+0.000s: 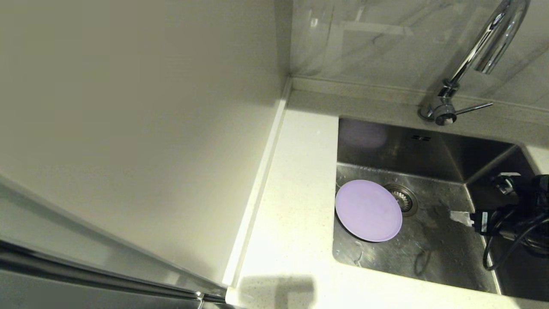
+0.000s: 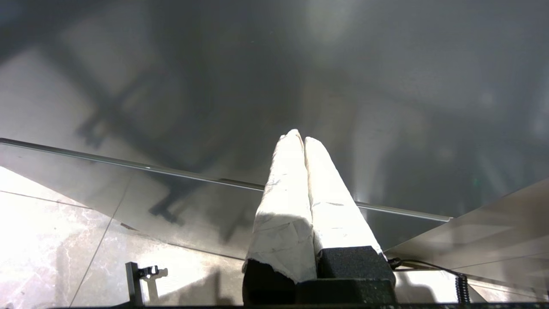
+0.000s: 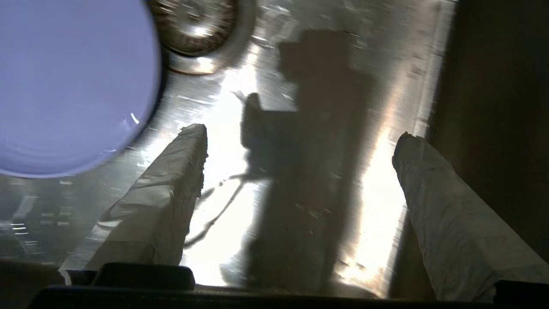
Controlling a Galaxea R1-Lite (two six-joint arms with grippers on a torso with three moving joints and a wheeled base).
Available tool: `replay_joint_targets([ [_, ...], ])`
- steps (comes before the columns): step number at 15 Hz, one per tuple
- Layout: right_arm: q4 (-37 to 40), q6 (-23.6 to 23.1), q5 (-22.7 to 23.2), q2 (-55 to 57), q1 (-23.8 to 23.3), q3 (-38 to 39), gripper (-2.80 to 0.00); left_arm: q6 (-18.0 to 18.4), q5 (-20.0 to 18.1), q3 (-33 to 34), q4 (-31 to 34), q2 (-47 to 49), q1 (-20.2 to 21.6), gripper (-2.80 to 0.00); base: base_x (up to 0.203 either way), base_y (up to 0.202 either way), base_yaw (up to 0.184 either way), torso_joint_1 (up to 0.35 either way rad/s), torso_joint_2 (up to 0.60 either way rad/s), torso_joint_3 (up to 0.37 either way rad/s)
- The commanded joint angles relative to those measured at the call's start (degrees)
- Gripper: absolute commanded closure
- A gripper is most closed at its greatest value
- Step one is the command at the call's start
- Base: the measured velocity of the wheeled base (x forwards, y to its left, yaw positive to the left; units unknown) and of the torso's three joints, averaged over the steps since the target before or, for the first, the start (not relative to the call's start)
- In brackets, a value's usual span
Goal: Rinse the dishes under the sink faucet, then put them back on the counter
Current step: Put a plate back to the table from the sink
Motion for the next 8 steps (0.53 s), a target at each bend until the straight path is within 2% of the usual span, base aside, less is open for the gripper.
replay_joint_targets([
  [1, -0.4, 2.1, 4.2, 3.3, 0.8, -2.3, -2.80, -0.1, 0.0, 0.1, 0.0, 0.0, 0.0, 0.00, 0.000, 0.000, 0.000, 0.000, 0.00, 0.000],
  [4, -0.7, 5.0, 10.3, 5.8, 1.9, -4.6, -2.80, -0.1, 0.0, 0.1, 0.0, 0.0, 0.0, 0.00, 0.000, 0.000, 0.000, 0.000, 0.00, 0.000],
  [7, -0.6, 5.3, 17.8, 7.0, 2.2, -4.5, -2.80, -0.1, 0.0, 0.2, 0.0, 0.0, 0.0, 0.00, 0.000, 0.000, 0.000, 0.000, 0.00, 0.000],
  [8, -0.6, 5.3, 19.0, 7.7, 2.7, -4.4, -2.80, -0.1, 0.0, 0.2, 0.0, 0.0, 0.0, 0.00, 0.000, 0.000, 0.000, 0.000, 0.00, 0.000],
])
